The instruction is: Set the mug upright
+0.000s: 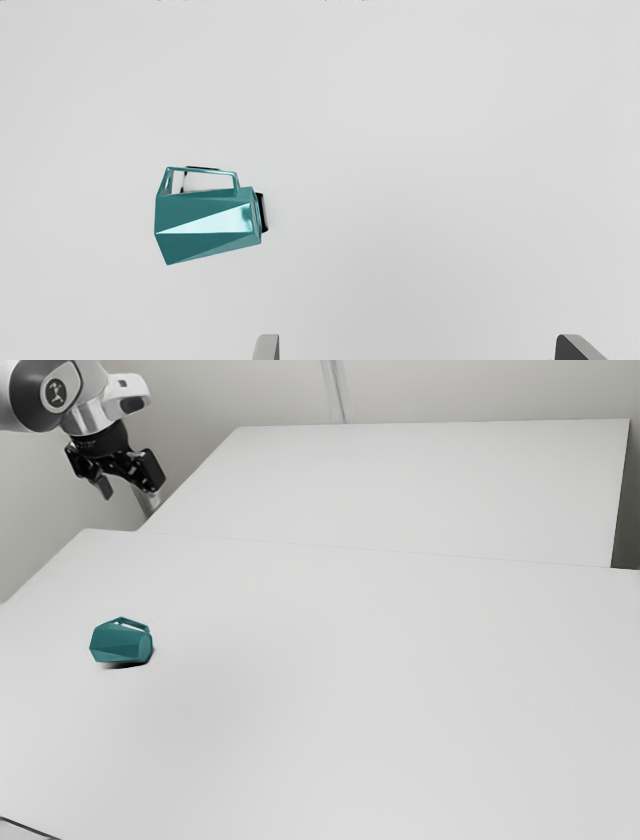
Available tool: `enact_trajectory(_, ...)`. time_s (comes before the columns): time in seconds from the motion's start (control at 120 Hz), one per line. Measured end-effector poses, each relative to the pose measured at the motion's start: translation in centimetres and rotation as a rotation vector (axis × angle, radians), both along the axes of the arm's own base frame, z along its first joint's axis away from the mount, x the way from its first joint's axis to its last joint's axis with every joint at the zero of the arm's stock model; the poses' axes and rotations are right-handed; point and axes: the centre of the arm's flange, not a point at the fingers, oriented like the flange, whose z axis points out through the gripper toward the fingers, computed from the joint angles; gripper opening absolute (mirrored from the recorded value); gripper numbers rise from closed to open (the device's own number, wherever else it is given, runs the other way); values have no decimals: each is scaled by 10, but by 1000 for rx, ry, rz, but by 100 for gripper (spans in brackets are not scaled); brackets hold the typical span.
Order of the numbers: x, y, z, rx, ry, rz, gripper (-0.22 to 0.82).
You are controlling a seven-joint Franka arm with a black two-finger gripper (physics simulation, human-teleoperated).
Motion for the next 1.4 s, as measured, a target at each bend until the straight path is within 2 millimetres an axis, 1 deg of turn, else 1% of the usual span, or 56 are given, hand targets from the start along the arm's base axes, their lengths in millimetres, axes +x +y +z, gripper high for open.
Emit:
enact_trajectory(0.1, 0, -2, -1, -2, 3, -18, 60)
enact_trajectory(0.175, 0, -1, -6, -3, 11, -26, 60)
enact_trajectory(0.267, -1, 6, -11, -3, 21, -25, 60)
enact_trajectory(0.317, -3, 19, -12, -3, 24, -4, 60)
enact_trajectory(0.4, -9, 53, -16, -4, 33, 52, 60)
enact_trajectory(0.467, -16, 78, -26, -27, 58, 97, 60)
enact_trajectory(0.533, -29, 106, -49, -111, 93, 164, 60)
enact_trajectory(0.625, -62, 163, -85, -236, 136, 303, 60)
enact_trajectory(0.683, -81, 191, -103, -296, 155, 373, 60)
enact_trajectory(0.742, -96, 211, -119, -342, 173, 420, 60)
enact_trajectory(0.792, -104, 227, -136, -378, 194, 449, 60)
enact_trajectory(0.842, -110, 243, -155, -412, 214, 473, 60)
enact_trajectory(0.933, -117, 270, -182, -465, 232, 502, 60)
enact_trajectory(1.0, -118, 290, -203, -503, 236, 514, 60)
enact_trajectory(1.042, -114, 299, -214, -521, 238, 510, 60)
enact_trajectory(1.133, -91, 299, -239, -550, 248, 459, 60)
enact_trajectory(1.2, -75, 305, -251, -560, 244, 428, 60)
enact_trajectory(1.242, -69, 309, -262, -575, 245, 414, 60)
enact_trajectory(1.292, -64, 313, -275, -592, 245, 399, 60)
enact_trajectory(1.4, -65, 325, -299, -619, 233, 383, 60)
